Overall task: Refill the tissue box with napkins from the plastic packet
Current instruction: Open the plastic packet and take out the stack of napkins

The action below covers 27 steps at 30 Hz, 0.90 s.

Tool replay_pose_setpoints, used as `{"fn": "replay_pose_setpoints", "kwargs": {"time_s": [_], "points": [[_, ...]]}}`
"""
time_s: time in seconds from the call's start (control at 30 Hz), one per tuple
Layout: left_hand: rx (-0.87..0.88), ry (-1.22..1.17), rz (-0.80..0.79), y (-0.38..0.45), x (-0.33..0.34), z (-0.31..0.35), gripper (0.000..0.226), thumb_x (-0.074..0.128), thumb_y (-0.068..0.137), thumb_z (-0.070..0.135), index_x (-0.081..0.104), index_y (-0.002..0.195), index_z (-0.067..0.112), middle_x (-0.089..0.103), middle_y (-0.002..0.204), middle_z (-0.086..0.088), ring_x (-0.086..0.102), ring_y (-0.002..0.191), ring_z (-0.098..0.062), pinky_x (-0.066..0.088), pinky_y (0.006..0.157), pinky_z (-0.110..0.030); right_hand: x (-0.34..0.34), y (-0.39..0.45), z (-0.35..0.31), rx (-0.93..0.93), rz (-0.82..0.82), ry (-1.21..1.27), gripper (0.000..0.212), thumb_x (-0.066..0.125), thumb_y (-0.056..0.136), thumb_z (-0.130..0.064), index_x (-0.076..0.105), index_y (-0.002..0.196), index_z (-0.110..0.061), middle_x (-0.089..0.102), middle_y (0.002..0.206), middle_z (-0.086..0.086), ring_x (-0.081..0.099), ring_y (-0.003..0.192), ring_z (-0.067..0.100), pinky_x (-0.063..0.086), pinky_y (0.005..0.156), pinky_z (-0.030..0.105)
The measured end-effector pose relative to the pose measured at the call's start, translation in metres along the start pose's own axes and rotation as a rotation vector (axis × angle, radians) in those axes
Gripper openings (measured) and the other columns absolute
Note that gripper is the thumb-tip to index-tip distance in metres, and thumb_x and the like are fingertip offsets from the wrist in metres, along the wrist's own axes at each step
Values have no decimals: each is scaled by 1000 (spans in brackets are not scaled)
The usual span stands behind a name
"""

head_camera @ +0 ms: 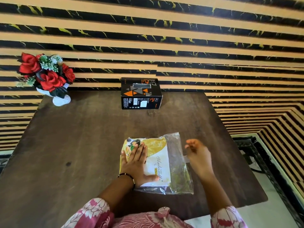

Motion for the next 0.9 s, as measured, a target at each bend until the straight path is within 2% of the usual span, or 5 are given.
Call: {"fn": "replay_pose_setpoints", "kwargs": {"time_s": [0.1, 0.33, 0.57, 0.73, 0.9], "points": [[0, -8, 7, 1, 1, -1, 130, 13, 34, 98, -34, 130, 23, -33, 145, 12, -31, 131, -8, -13, 110, -58, 10, -4, 11, 94, -176, 11, 12, 65, 83, -22, 64, 91, -13, 68, 79, -2, 64, 78, 17, 49, 64, 21], [13, -2, 13, 0, 2, -1, 126, 8, 36, 95, -33, 130, 22, -28, 150, 10, -30, 130, -8, -13, 109, -58, 15, 2, 8, -41, -151, -281, 4, 61, 79, -24, 61, 76, -21, 64, 84, 1, 63, 88, 24, 55, 77, 38], [10, -2, 12, 0, 0, -1, 129, 10, 37, 95, -27, 138, 23, -24, 152, 9, -23, 140, -14, -14, 109, -58, -5, 4, -1, -161, -70, -66, 13, 63, 80, -6, 62, 69, -13, 59, 67, -3, 56, 60, 7, 43, 57, 8], [10, -4, 12, -2, -1, 1, 132, 5, 33, 95, -20, 141, 25, -22, 153, 9, -21, 140, -15, -13, 109, -59, 2, 3, 14, 228, -296, 656, 16, 52, 90, -2, 62, 78, -2, 67, 69, 14, 68, 65, 27, 60, 61, 34], [20, -12, 17, -3, -2, -1, 128, 14, 39, 94, -21, 141, 26, -23, 153, 9, -21, 140, -14, -14, 108, -58, 6, 5, 45, 562, -480, 591, 25, 38, 95, 0, 63, 99, 2, 73, 82, 17, 72, 69, 27, 61, 61, 36]]}}
Point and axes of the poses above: each hand's wrist, its own y-axis towards the middle knuckle, its own x-axis out of the palm, z = x × y, the point moved 2 cm from there along y, towards the middle knuckle
